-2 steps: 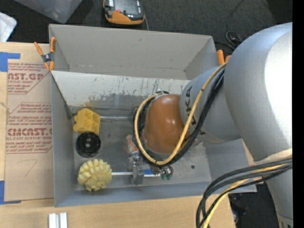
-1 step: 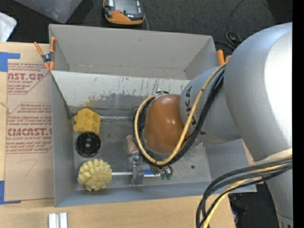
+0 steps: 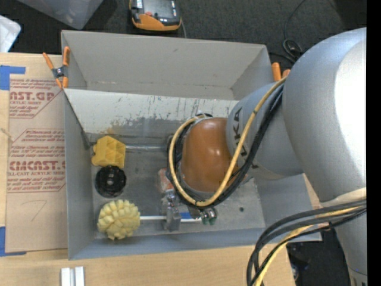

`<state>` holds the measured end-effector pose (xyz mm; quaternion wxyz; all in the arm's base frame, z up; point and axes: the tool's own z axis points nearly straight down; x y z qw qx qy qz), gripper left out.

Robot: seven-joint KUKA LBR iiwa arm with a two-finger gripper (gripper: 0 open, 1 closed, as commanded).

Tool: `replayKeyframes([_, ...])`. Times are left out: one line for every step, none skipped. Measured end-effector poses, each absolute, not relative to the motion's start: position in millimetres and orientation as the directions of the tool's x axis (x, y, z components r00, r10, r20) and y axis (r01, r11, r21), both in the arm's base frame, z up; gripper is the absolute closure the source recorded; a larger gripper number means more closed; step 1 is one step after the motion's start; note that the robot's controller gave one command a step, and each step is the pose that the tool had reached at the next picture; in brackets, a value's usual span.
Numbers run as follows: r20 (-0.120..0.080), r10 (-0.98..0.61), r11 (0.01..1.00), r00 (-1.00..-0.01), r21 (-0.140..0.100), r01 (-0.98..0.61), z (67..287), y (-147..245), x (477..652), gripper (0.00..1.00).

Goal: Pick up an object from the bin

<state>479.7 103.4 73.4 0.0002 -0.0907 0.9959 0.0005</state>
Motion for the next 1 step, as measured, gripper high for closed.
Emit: replayKeyframes([-0.001, -0.180, 0.984, -0.984, 0.001, -0.180, 77.2, 103.6, 479.8, 1.00])
